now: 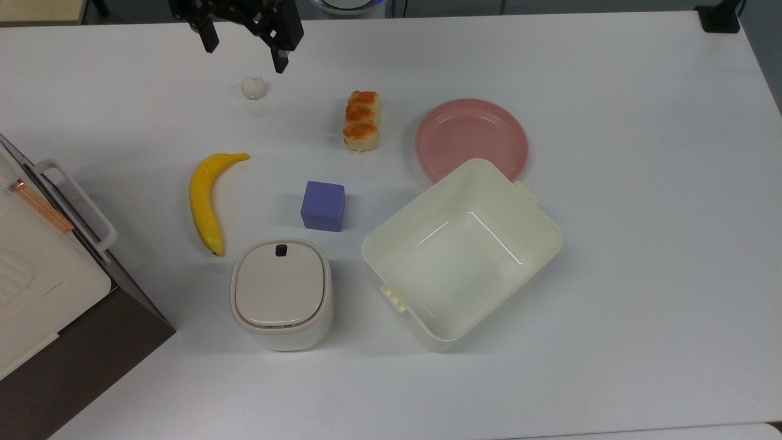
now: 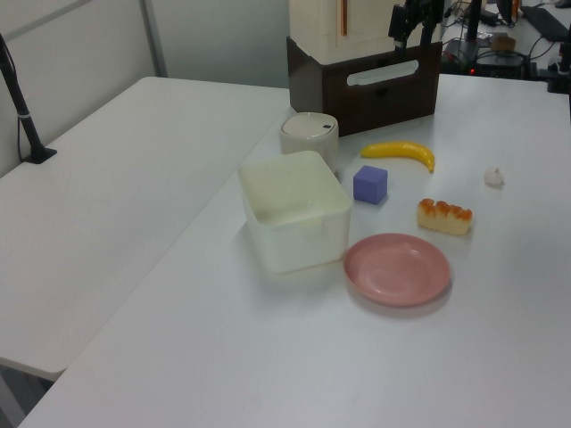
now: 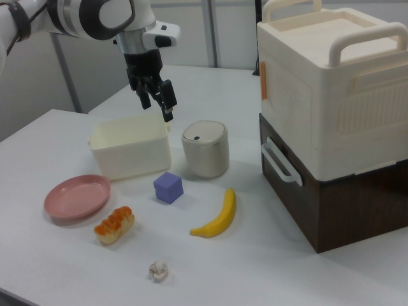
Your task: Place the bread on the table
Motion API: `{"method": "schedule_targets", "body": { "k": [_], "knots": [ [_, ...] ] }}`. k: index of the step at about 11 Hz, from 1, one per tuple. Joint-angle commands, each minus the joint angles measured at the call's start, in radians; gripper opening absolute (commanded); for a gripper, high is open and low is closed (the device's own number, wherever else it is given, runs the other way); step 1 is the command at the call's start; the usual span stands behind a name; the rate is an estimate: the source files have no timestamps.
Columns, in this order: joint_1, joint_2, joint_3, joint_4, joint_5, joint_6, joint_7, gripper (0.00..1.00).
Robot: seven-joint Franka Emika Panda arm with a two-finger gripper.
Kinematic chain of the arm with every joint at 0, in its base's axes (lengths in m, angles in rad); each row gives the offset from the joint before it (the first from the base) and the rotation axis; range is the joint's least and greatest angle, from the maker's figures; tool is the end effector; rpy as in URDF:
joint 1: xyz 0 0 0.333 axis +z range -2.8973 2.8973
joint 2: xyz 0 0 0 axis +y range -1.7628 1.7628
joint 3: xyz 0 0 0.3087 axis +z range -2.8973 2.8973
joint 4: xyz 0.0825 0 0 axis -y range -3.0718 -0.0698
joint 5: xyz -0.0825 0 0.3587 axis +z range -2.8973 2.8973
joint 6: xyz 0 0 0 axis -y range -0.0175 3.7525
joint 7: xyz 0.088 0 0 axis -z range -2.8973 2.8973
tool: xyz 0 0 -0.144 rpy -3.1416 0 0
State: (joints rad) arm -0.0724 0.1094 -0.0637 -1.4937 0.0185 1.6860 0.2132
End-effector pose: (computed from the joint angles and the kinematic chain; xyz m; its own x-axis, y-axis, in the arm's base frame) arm 0.5717 -0.0740 0.5656 0.9361 -0.3429 0.0787 -0.3417 -0.9394 -0.0288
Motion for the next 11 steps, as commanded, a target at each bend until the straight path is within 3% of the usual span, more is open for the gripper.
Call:
{"method": "schedule_targets", "body": {
  "k": [1,5,8,11],
  "knots": [
    [0.01,0.001,0.002,0.02,-0.018,-0.046,0.014,1.0],
    [0.013,0.0,0.002,0.016,-0.035,-0.058,-0.027,1.0],
    [0.013,0.0,0.002,0.016,-0.035,-0.095,-0.148,1.0],
    [0.013,0.0,0.002,0.016,-0.035,-0.098,-0.158,1.0]
  ]
}}
